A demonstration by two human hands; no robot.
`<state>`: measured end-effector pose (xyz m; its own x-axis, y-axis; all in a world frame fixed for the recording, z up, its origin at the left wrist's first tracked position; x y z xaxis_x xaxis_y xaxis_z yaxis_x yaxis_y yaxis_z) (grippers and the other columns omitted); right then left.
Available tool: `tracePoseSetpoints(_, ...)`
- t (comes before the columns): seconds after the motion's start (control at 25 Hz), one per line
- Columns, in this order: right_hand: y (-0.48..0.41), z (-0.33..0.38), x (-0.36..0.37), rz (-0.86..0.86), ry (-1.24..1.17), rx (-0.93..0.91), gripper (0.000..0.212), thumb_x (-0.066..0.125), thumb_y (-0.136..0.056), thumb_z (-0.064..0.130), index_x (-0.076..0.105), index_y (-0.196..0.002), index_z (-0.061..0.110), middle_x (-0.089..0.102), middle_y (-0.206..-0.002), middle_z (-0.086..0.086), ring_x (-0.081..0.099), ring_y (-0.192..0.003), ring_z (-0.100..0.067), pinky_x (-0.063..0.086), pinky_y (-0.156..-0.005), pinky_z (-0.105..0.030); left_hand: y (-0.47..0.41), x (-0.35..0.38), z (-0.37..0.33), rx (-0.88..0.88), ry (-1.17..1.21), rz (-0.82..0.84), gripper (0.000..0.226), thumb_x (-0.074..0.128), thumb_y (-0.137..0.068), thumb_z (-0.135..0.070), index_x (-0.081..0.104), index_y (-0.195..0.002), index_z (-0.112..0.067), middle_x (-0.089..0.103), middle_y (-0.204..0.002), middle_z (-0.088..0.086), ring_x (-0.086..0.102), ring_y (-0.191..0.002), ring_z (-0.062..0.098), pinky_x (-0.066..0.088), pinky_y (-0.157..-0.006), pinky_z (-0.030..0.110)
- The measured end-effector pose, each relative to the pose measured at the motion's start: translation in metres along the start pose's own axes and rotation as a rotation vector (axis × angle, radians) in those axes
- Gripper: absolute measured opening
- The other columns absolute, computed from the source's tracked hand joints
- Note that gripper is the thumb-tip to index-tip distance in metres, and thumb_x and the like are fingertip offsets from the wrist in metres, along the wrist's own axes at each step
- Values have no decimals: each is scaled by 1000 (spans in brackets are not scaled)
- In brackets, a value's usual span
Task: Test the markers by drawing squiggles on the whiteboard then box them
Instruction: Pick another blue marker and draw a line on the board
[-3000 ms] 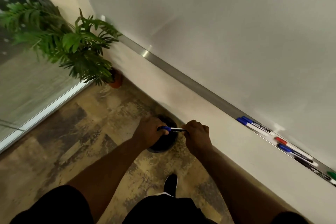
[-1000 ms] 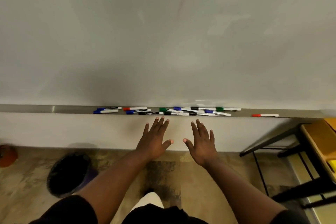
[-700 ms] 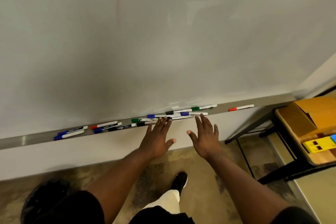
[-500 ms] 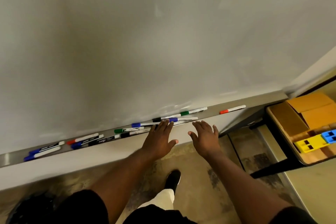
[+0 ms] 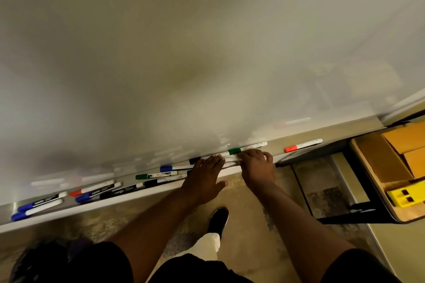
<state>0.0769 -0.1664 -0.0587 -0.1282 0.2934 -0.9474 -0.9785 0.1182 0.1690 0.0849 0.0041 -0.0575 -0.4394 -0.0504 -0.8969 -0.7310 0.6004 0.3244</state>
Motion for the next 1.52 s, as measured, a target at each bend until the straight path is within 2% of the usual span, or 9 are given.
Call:
tracePoseSetpoints(0.24, -11, 5, 1, 53, 87, -23, 39, 56, -84, 9, 69, -115, 29, 60, -118, 3, 51, -115, -22, 27, -103, -43, 2, -2, -2, -4, 25, -30, 72, 41, -98, -56, 17, -156, -22, 12, -164, 0, 7, -151, 18, 5, -123, 41)
tracePoseSetpoints(0.44, -5, -2, -14, -31, 52, -17, 44, 55, -82, 4, 64, -121, 23, 58, -123, 0, 52, -118, -22, 27, -105, -42, 4, -11, -4, -12, 39, -87, 71, 40, -99, -55, 17, -156, -21, 15, -164, 0, 9, -151, 17, 5, -123, 41)
tracePoseSetpoints(0.52, 2, -5, -22, -103, 2, -27, 49, 57, -76, -1, 65, -118, 22, 63, -118, 2, 55, -116, -22, 27, -106, -43, 7, -18, -5, -29, 87, -155, 66, 40, -99, -53, 24, -155, -21, 26, -160, 0, 19, -148, 18, 12, -121, 40)
tracePoseSetpoints(0.6, 12, -4, -28, -165, -81, -72, 46, 59, -76, -3, 66, -113, 23, 67, -110, 3, 59, -111, -21, 28, -106, -44, 12, -29, -9, -50, 127, -269, 56, 42, -98, -50, 43, -145, -21, 49, -146, 0, 40, -136, 21, 27, -113, 39)
tracePoseSetpoints(0.76, 33, 6, -43, -210, -283, -173, 22, 67, -90, 16, 66, -111, 23, 68, -104, 5, 61, -102, -20, 42, -90, -39, 29, -47, -14, -90, 241, -427, 31, 52, -96, -39, 66, -117, -21, 69, -110, -1, 61, -103, 24, 43, -90, 36)
tracePoseSetpoints(0.92, 65, 35, -54, -210, -339, -328, 33, 63, -92, 47, 70, -114, 23, 66, -104, 2, 58, -98, -21, 48, -79, -37, 61, -53, -27, -100, 314, -435, 21, 54, -98, -38, 65, -110, -24, 68, -102, -4, 62, -90, 19, 46, -78, 31)
tracePoseSetpoints(1.12, 109, 57, -70, -308, -422, -357, 25, 71, -87, 45, 73, -102, 25, 64, -93, 8, 57, -90, -18, 48, -74, -37, 110, -51, -34, -104, 505, -415, 22, 56, -97, -35, 64, -115, -26, 67, -106, -6, 61, -94, 14, 50, -84, 33)
tracePoseSetpoints(1.32, 163, 81, -70, -295, -477, -374, 26, 75, -83, 46, 72, -103, 30, 67, -94, 14, 58, -93, -14, 45, -81, -40, 178, -53, -45, -80, 532, -470, 20, 57, -97, -33, 68, -112, -27, 67, -105, -10, 59, -93, 8, 45, -80, 21)
tracePoseSetpoints(1.52, 199, 108, -66, -209, -549, -424, 29, 74, -78, 49, 76, -102, 34, 63, -87, 16, 54, -91, -12, 40, -83, -39, 232, -54, -42, -89, 472, -444, 22, 61, -94, -39, 72, -109, -27, 68, -95, -7, 58, -84, 11, 48, -76, 32)
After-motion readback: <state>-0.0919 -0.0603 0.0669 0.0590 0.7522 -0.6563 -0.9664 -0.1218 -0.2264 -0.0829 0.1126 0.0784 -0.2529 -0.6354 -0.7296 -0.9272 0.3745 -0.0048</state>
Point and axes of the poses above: each hand's wrist, its own y-axis away from the middle knuckle, its own x-axis out of the palm, z = x × y, the point moved 6 cm from there along -y, towards the middle knuckle
